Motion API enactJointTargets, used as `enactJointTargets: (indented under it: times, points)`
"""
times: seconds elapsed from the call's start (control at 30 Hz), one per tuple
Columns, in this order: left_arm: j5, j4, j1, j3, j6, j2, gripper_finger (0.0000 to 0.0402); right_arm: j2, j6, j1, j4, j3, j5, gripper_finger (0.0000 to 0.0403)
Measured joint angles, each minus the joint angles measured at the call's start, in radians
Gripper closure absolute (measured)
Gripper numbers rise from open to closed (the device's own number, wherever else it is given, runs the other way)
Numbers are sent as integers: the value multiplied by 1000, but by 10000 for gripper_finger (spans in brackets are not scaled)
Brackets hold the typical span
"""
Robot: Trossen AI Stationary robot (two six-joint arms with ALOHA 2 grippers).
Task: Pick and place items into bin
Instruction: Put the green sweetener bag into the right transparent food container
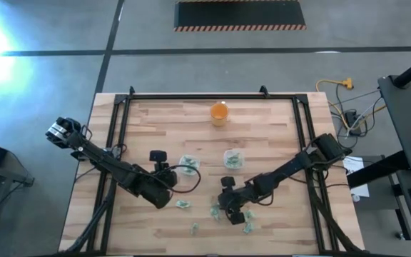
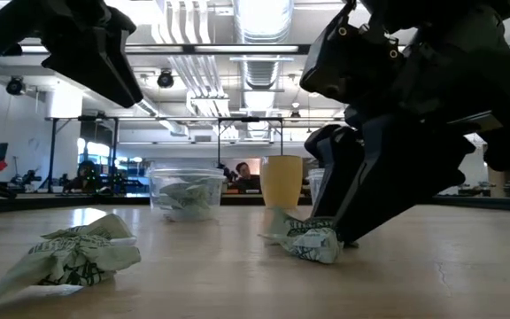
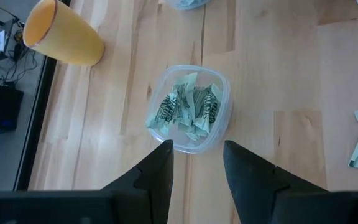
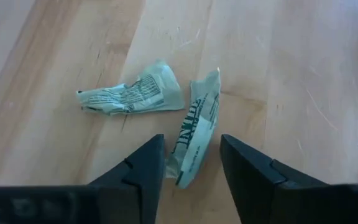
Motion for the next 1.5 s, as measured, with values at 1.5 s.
enactJointTargets:
  times: [1.5]
  points:
    - [-16,2,1,-3,2,0,277,-419,-117,-59,-552,-1,547,376]
